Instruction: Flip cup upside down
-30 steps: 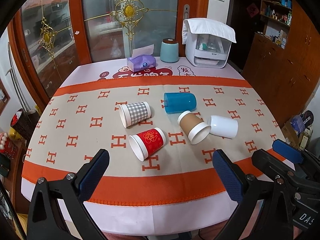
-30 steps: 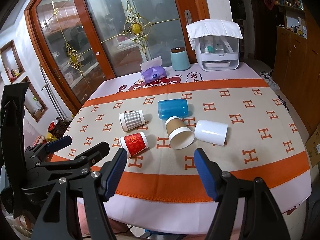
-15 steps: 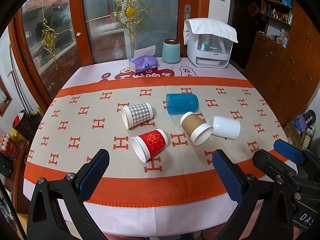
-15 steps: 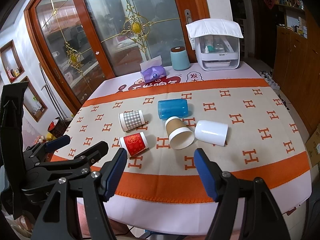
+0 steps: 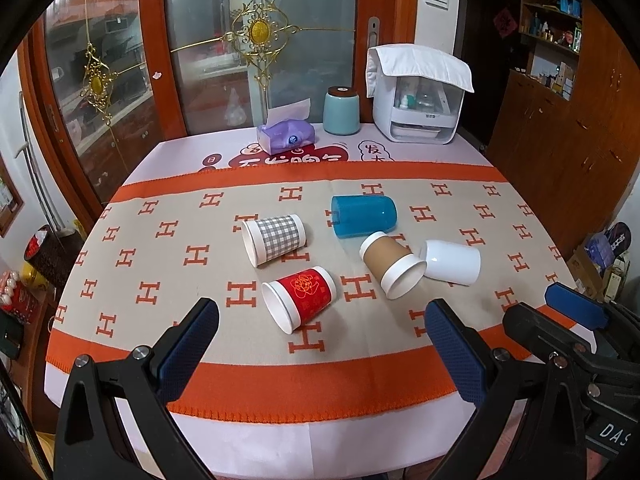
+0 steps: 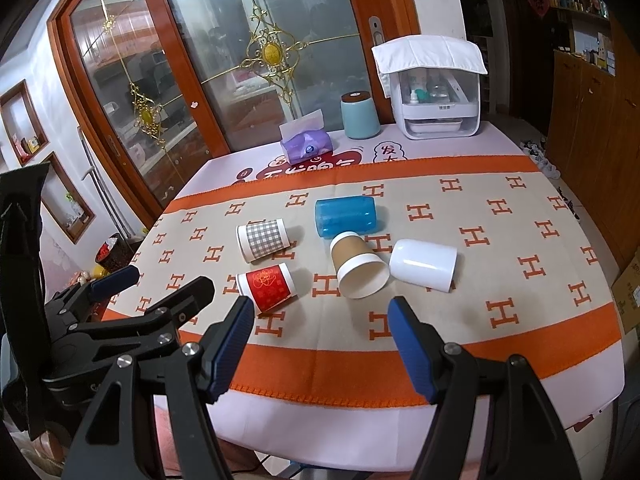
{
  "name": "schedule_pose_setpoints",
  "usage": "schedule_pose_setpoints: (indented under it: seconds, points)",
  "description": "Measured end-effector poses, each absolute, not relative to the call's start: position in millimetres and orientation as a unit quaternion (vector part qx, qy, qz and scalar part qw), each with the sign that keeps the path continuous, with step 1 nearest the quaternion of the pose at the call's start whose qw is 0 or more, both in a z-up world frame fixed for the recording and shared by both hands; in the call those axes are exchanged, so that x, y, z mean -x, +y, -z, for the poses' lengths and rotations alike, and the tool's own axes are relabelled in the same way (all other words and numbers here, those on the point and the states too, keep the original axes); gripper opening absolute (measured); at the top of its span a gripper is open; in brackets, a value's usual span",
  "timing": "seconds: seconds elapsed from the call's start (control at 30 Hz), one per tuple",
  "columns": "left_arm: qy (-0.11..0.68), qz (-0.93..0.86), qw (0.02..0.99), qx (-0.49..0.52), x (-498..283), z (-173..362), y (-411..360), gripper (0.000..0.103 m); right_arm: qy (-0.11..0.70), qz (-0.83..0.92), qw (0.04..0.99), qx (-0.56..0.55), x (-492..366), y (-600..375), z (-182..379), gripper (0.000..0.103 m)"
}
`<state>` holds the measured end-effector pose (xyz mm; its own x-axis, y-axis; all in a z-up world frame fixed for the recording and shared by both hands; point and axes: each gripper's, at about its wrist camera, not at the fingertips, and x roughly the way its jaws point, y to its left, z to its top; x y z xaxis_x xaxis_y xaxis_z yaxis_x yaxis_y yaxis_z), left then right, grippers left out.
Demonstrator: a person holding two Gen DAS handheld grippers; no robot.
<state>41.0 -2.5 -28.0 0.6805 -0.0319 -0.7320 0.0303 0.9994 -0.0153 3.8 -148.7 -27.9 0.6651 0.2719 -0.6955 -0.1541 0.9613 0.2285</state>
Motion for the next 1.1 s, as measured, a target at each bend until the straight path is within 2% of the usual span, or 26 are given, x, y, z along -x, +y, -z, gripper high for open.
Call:
schedule_pose_setpoints:
  seconds: [0.87,1.1]
  points:
    - [0.409,0.031,0.912,-0.004,-56.4,34.0,1.3,0.102,0.401,-0.115,0.906,-0.068,-16.5,-145.3,28.8,0.070]
    - [0.401,0.009,0.915,-0.049,-66.7,34.2,-0.3,0.102,0.411,-0.112,0.902,-0.071,-31.5,-143.9,29.7,0.070]
